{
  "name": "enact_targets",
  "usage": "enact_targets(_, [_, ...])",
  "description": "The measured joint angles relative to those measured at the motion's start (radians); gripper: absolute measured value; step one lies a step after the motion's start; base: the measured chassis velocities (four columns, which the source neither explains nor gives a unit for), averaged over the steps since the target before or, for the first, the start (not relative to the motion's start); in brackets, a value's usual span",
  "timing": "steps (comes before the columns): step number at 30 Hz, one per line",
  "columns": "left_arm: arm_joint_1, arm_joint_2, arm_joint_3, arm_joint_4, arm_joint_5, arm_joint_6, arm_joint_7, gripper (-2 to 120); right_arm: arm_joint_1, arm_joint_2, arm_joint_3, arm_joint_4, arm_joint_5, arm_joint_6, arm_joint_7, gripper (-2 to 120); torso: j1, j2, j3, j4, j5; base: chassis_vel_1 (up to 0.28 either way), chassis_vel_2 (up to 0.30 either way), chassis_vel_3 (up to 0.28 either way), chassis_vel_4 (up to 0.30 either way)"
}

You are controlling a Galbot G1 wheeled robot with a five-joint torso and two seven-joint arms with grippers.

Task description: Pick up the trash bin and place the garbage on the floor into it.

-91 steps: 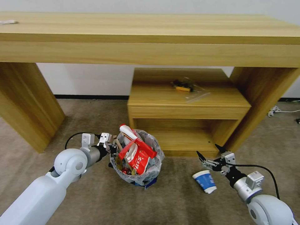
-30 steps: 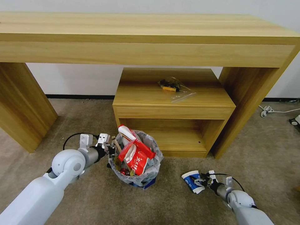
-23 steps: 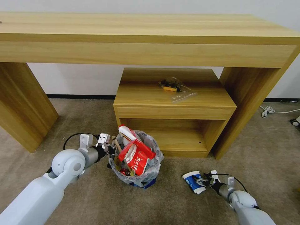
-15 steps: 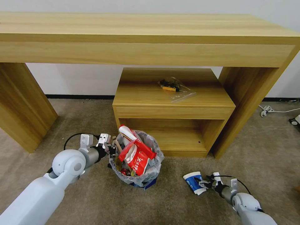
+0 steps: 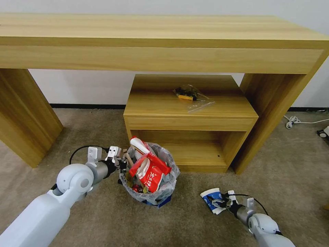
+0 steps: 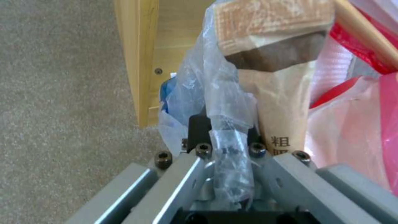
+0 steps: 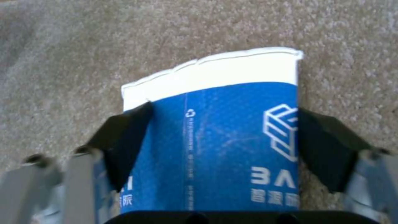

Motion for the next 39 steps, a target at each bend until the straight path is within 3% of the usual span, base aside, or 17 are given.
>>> enact_targets(21, [-0.002, -0.002, 0.003, -0.004, -0.002, 0.0, -0.001, 0, -0.024, 0.019, -0.004, 0.038, -0.007, 0.01, 0.01, 3, 0.0, 0.0, 0.0, 0.0002, 0.0001, 0.0, 0.0, 0.0, 0.0])
enact_targets(30, [-0.006, -0.004, 0.003, -0.003, -0.002, 0.0, -0.002, 0, -0.062, 0.001, 0.019, 0.124, 0.003, 0.023, 0.011, 0, 0.0, 0.0, 0.0, 0.0001, 0.0003, 0.0, 0.0, 0.0, 0.0])
enact_targets(35, [-0.011, -0.004, 0.005, -0.004, -0.005, 0.0, -0.005, 0, -0.112, -0.031, 0.063, 0.304, 0.043, 0.028, -0.018, 0, 0.0, 0.0, 0.0, -0.0001, 0.0001, 0.0, 0.0, 0.0, 0.0])
enact_targets(39, [-0.011, -0.008, 0.009, -0.002, -0.006, 0.0, -0.007, 0, -0.12, -0.051, 0.09, 0.38, 0.047, 0.029, -0.052, 0, 0.0, 0.0, 0.0, -0.0001, -0.0002, 0.0, 0.0, 0.0, 0.0])
